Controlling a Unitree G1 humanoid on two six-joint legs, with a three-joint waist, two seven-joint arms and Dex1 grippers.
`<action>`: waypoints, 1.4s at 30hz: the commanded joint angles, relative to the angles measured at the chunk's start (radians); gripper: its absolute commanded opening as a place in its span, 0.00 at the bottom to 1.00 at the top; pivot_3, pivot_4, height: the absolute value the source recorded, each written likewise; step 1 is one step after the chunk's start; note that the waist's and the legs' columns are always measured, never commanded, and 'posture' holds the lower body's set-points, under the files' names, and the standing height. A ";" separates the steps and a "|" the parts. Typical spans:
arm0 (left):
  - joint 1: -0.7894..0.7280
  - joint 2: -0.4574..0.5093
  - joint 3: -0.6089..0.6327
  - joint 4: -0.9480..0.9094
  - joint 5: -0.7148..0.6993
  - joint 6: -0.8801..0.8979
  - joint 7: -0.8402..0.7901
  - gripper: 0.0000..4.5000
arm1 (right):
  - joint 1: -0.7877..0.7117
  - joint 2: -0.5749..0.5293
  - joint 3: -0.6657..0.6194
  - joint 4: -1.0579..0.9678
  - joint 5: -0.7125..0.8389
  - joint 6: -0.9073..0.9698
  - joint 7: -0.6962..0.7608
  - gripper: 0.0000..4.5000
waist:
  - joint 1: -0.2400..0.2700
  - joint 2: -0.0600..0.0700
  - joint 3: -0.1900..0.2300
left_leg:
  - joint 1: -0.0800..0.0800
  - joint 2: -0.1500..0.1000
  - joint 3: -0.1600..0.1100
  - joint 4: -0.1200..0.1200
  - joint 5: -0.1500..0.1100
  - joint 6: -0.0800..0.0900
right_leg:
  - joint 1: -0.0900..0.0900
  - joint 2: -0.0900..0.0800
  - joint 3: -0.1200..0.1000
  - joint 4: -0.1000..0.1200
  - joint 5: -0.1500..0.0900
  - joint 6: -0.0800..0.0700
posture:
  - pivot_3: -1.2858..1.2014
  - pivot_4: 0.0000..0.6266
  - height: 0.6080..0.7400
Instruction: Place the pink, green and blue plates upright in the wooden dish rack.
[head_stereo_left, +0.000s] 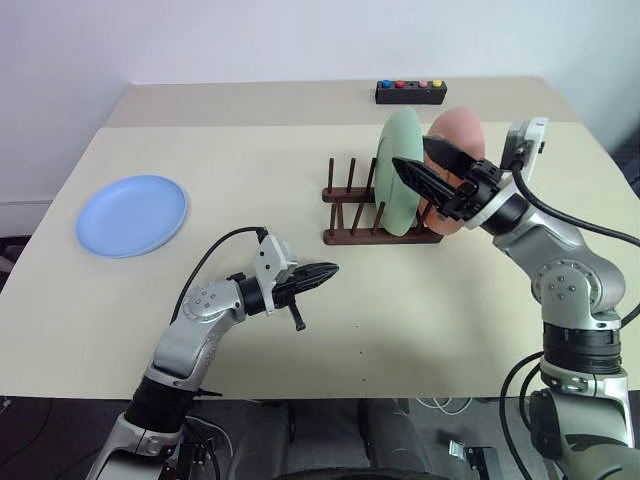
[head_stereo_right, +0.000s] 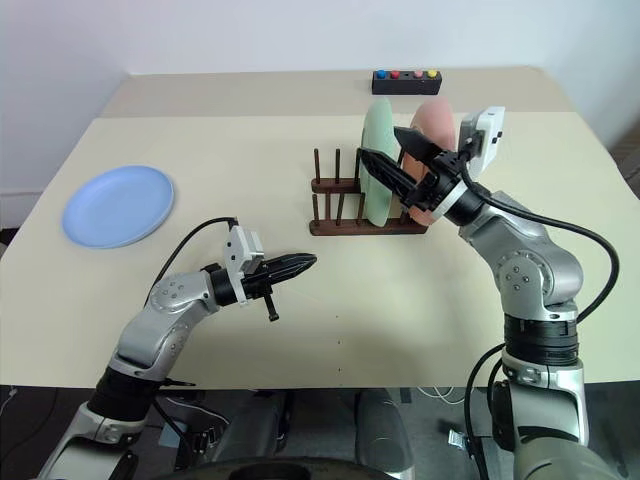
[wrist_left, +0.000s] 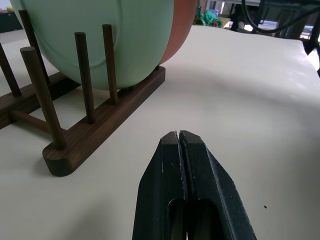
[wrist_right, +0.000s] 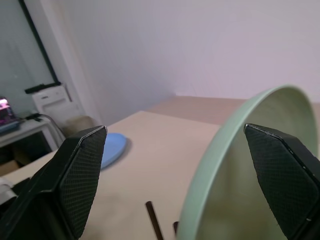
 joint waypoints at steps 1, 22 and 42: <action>-0.012 0.002 0.018 -0.043 -0.012 0.002 0.009 0.00 | -0.048 -0.020 -0.023 -0.047 -0.035 -0.045 0.008 0.99 | -0.001 0.000 0.000 | 0.000 0.000 0.000 0.000 0.000 0.000 | 0.000 0.000 0.000 0.000 0.000 0.000 | 0.52 0.24 1.00; -0.168 0.234 0.553 0.207 0.066 0.139 0.498 0.99 | -0.037 -0.072 0.384 -0.264 -0.507 -0.333 0.187 1.00 | -0.003 -0.002 0.001 | -0.001 0.000 0.000 -0.001 0.000 0.000 | -0.003 0.000 0.000 0.000 0.000 0.000 | 0.52 0.24 1.00; -0.545 0.418 0.549 1.111 0.209 0.191 0.673 0.99 | -0.002 -0.003 0.407 -0.227 -0.580 -0.394 0.204 1.00 | -0.002 -0.010 0.002 | -0.002 0.000 -0.001 -0.001 0.001 -0.001 | -0.004 0.000 -0.002 0.001 0.001 0.000 | 0.52 0.24 1.00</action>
